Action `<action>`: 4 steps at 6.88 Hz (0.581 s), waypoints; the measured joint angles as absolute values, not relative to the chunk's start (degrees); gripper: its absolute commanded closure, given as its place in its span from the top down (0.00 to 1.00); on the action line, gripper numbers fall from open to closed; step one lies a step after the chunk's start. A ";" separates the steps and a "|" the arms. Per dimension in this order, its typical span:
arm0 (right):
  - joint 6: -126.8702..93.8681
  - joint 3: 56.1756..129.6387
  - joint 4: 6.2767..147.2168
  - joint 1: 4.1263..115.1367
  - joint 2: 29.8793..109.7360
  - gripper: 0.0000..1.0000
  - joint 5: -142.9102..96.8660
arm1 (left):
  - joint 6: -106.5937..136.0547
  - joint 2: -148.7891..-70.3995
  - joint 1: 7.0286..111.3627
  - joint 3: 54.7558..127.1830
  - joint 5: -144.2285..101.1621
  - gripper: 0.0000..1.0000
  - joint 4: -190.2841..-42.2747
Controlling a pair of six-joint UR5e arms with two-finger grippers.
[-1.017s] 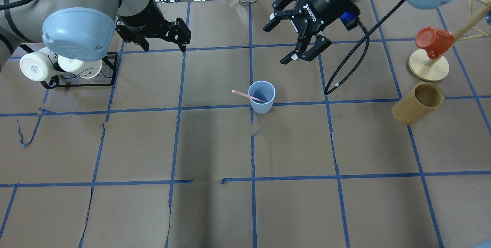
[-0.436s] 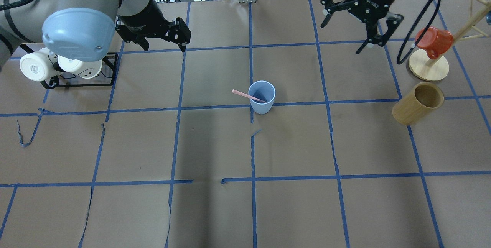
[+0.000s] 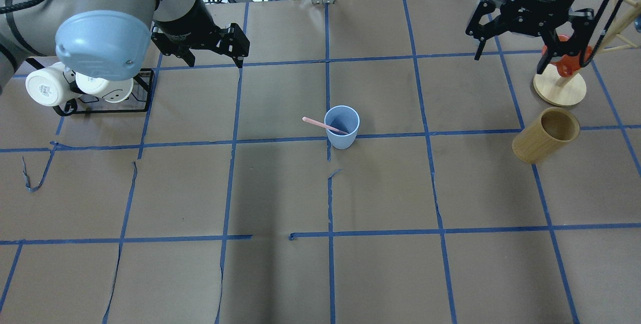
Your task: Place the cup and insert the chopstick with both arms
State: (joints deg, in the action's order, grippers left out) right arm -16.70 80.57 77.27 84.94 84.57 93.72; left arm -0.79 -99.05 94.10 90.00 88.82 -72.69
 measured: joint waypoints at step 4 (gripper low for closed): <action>-12.85 83.50 78.65 87.17 88.30 0.97 96.27 | -0.79 -99.05 94.13 90.00 88.88 1.00 -72.69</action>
